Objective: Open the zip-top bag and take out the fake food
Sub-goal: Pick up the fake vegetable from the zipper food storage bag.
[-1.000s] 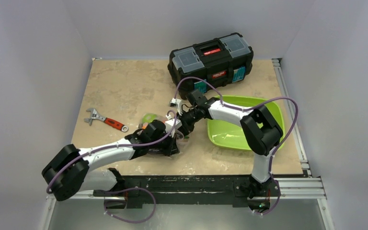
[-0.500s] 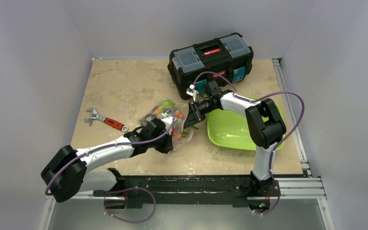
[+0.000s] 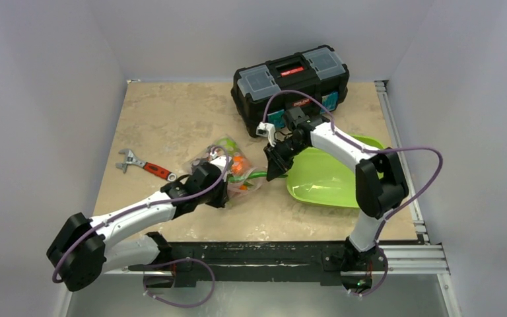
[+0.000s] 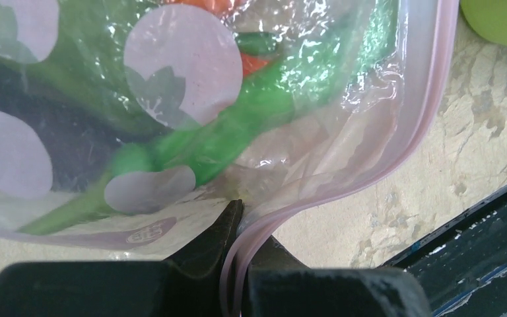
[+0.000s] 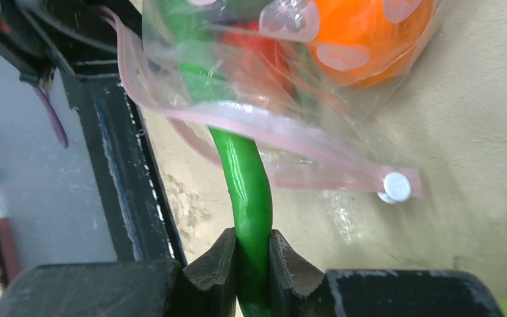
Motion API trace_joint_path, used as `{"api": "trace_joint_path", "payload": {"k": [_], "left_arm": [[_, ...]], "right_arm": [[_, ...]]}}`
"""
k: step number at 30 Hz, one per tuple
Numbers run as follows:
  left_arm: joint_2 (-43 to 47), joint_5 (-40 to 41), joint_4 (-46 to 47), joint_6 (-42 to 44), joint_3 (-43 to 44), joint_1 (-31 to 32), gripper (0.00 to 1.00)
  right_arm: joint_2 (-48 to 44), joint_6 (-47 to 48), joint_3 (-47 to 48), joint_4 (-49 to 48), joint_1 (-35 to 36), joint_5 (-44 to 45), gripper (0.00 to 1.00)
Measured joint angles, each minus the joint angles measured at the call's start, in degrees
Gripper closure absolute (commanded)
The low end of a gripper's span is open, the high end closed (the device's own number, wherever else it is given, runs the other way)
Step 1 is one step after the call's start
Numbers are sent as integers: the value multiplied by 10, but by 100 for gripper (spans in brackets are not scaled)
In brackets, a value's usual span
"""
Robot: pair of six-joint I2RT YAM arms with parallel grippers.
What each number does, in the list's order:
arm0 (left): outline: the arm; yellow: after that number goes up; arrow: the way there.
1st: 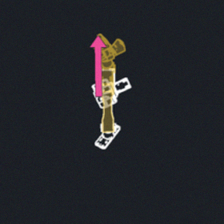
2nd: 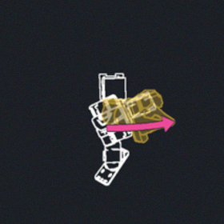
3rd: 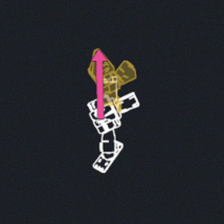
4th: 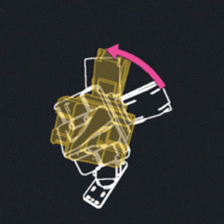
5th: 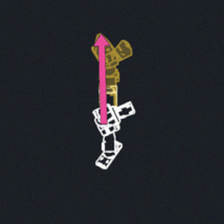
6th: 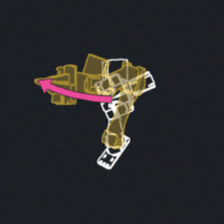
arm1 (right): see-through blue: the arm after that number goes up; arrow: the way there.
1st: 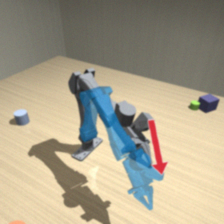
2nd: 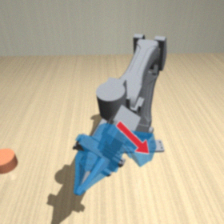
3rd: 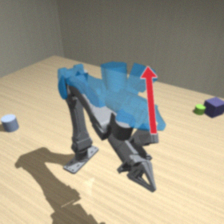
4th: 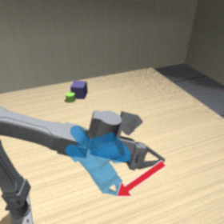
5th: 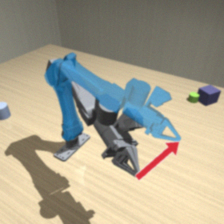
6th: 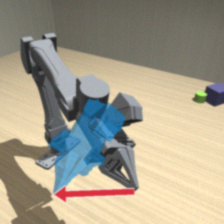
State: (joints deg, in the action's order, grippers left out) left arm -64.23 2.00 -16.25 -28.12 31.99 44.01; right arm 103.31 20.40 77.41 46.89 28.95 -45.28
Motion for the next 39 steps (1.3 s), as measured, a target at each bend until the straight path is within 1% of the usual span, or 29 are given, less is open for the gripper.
{"api": "trace_joint_path", "payload": {"k": [4,9,14,21,28,34,39], "left_arm": [[32,12,0,-8,-8,-4,100],[72,23,4,-16,-28,-9,100],[85,22,11,-28,-38,-9,100],[113,14,26,-42,-60,-10,100],[134,7,34,-45,-67,-18,100],[143,7,47,-58,-81,-24,100],[144,7,51,-58,-83,-24,100]], "right_arm": [[-50,36,0,27,2,56,100],[-146,77,-18,36,2,136,100],[-213,103,-64,49,-3,173,100],[-310,111,-137,45,-18,172,100],[-365,119,-177,45,-38,162,100],[-422,148,-181,66,-68,150,100],[-434,179,-175,94,-80,139,100]]}}
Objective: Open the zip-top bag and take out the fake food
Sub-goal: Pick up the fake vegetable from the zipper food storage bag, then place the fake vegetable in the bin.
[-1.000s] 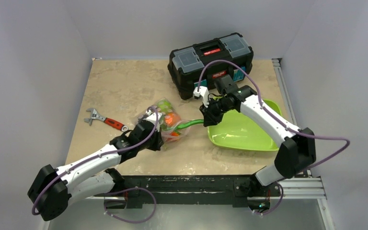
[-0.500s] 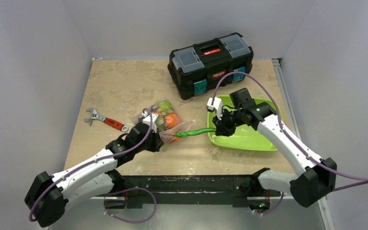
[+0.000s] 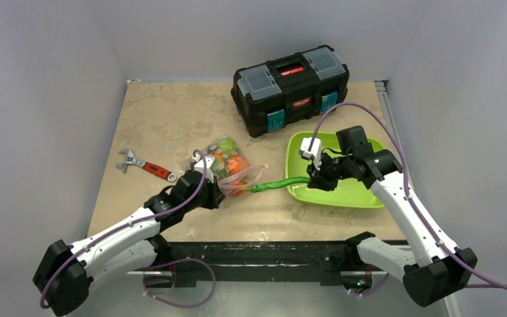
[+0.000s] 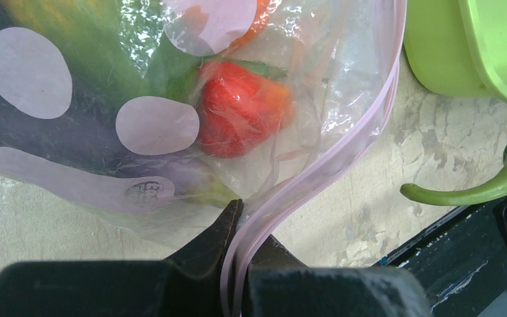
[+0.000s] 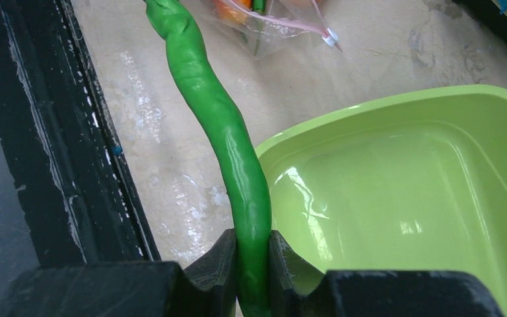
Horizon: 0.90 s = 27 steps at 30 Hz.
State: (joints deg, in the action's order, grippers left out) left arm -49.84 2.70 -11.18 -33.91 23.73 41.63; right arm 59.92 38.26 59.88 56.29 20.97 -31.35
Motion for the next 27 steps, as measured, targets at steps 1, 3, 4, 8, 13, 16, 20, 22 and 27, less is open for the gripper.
{"api": "trace_joint_path", "payload": {"k": [1,3,4,8,13,16,20,22,27], "left_arm": [[0,0,0,0,0,0,100],[2,0,0,0,0,-2,100],[3,-1,0,0,-1,-2,100],[6,-2,0,0,-1,-4,100],[6,-5,0,0,-1,-8,100],[7,-6,0,0,-1,-8,100],[11,-9,0,0,-1,-10,100],[13,-10,0,1,-1,-11,100],[16,-12,0,1,-2,-12,100]], "right_arm": [[0,4,1,3,-3,-1,100],[-1,14,3,10,-13,-2,100],[-3,18,4,14,-17,-2,100],[-13,37,5,32,-42,-2,100],[-16,61,16,52,-77,-13,100],[-16,81,25,68,-106,-16,100],[-16,115,39,90,-158,-27,100],[-14,136,46,102,-188,-32,100],[2,186,51,132,-259,-51,100]]}}
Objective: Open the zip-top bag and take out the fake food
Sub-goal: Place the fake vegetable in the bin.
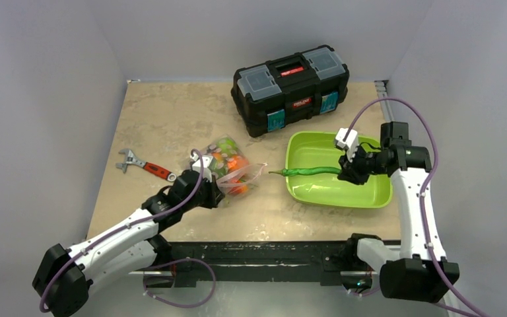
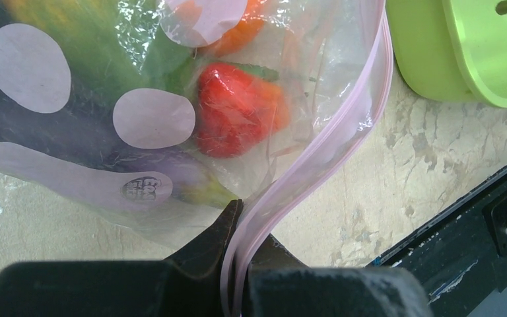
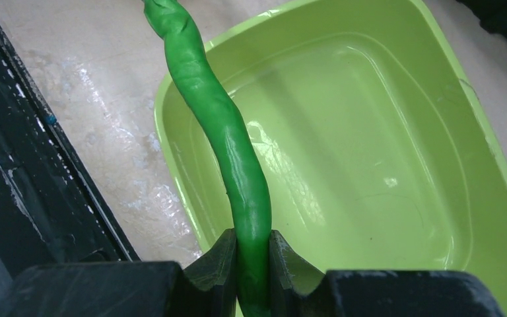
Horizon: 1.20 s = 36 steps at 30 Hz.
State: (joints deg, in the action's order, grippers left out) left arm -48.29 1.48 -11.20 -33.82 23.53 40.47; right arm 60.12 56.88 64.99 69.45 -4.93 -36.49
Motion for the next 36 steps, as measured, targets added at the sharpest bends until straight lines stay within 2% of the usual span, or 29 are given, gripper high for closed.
{"api": "trace_joint_path", "payload": {"k": [22,36], "left_arm": [[23,-22,14,5,-19,-2,100],[38,-29,22,6,-26,-2,100]], "right_arm": [[71,93,0,4,-139,-15,97],[117,118,0,-4,-154,-20,94]]}}
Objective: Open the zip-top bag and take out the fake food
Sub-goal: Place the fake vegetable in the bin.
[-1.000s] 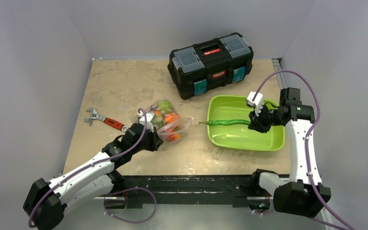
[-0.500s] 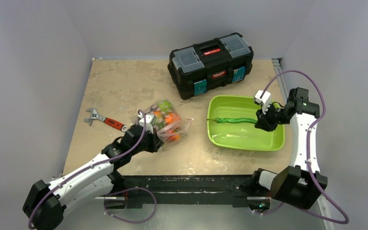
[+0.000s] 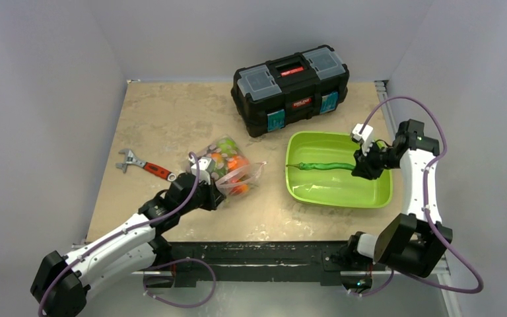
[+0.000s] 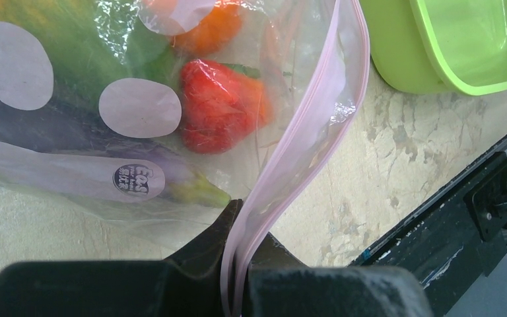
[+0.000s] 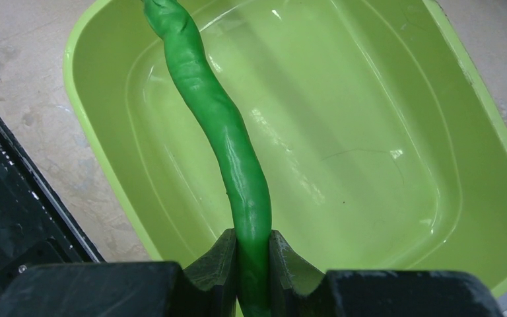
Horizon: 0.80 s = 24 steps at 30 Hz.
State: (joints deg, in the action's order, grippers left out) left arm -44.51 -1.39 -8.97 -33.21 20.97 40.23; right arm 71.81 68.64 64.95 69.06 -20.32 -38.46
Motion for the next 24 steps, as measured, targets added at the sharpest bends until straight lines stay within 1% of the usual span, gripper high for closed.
{"api": "trace_joint_path", "payload": {"k": [24], "left_arm": [[17,-1,3,10,-1,0,100]], "right_arm": [[33,9,-27,-43,0,8,92]]}}
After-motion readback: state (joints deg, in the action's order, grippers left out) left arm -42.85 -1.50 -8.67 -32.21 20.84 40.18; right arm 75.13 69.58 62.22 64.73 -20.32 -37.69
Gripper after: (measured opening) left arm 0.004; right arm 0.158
